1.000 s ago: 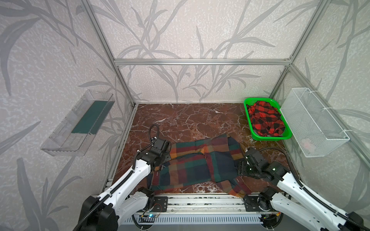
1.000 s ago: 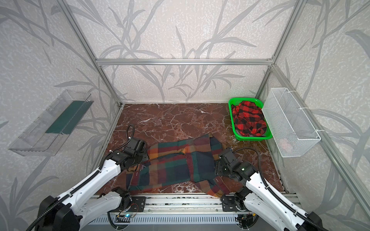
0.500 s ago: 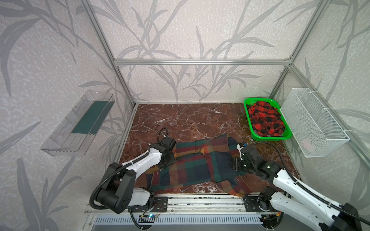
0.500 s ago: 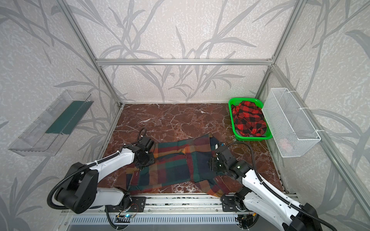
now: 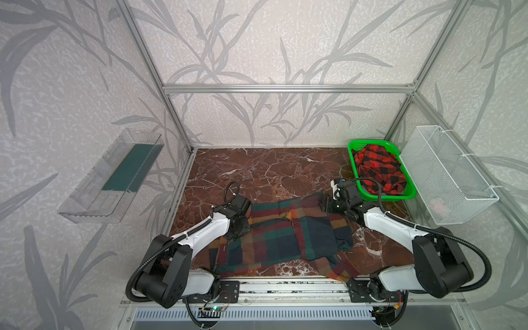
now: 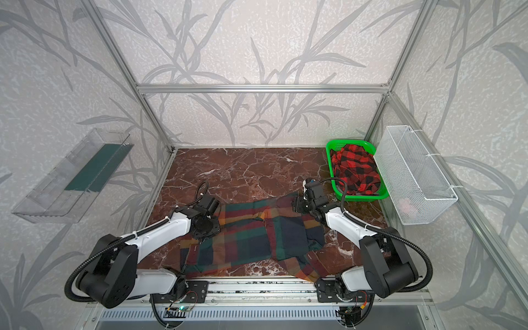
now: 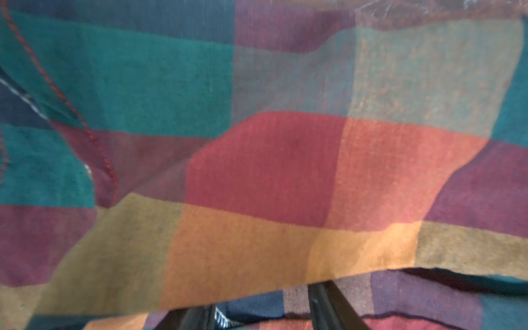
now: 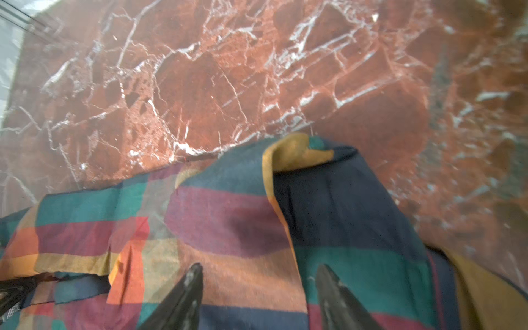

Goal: Fold and stack the long sleeve shirts

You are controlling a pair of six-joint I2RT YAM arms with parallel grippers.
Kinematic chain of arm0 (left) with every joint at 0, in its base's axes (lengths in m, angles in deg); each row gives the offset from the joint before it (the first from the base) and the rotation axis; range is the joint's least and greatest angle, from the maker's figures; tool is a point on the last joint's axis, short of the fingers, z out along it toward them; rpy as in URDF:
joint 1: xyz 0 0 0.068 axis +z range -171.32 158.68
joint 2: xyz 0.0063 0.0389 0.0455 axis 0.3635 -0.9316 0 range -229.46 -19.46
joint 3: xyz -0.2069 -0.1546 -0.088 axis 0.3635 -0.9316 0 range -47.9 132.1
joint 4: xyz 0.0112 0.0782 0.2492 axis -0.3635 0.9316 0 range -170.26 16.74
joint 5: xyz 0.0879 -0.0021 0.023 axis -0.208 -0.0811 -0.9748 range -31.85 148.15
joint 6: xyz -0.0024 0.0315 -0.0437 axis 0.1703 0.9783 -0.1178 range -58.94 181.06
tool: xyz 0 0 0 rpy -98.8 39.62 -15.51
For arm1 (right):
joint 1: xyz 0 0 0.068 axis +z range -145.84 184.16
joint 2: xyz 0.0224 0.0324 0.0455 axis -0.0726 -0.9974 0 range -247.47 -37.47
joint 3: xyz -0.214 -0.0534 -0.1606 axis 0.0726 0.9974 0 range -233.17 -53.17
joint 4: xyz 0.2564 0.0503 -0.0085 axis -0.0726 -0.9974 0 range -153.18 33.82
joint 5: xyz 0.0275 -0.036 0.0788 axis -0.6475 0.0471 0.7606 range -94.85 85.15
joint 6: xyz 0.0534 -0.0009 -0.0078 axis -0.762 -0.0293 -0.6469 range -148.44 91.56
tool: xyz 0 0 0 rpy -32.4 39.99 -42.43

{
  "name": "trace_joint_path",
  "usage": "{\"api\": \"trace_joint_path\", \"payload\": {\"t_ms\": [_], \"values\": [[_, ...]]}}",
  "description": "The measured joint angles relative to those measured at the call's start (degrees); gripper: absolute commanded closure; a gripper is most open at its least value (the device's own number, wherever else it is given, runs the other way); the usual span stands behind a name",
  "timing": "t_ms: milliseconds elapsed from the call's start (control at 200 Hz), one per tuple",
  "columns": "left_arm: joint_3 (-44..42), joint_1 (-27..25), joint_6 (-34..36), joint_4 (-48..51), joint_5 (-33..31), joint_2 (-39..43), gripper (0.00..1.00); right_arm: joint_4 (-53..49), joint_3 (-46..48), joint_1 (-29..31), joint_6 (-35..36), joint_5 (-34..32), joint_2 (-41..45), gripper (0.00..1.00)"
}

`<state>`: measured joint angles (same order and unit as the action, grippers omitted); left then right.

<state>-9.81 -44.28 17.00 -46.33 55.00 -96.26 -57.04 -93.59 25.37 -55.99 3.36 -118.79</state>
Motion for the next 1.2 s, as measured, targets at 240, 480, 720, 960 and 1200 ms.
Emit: {"api": "trace_joint_path", "payload": {"t_ms": [240, 480, 720, 960, 1200], "values": [[-0.1, 0.0, 0.0, 0.0, -0.5, 0.0, 0.49, 6.1, 1.7, -0.8, 0.0, 3.1, -6.0, 0.50], [-0.1, -0.2, 0.1, 0.0, -1.1, 0.0, 0.49, 7.2, 4.5, -1.1, -0.5, 5.0, -6.7, 0.83], [-0.6, -0.2, 0.1, -0.1, -1.3, 0.0, 0.49, 6.4, 9.7, -1.1, -1.0, 5.3, 1.3, 1.00], [-0.7, -0.2, 0.1, -0.2, -1.3, -0.2, 0.50, 2.1, 11.0, -1.1, -1.0, 5.4, 11.8, 1.00], [-0.7, -0.2, 0.1, -0.7, -1.3, -0.8, 0.50, -3.2, 12.9, -1.1, -2.6, 5.9, 9.0, 1.00]]}}
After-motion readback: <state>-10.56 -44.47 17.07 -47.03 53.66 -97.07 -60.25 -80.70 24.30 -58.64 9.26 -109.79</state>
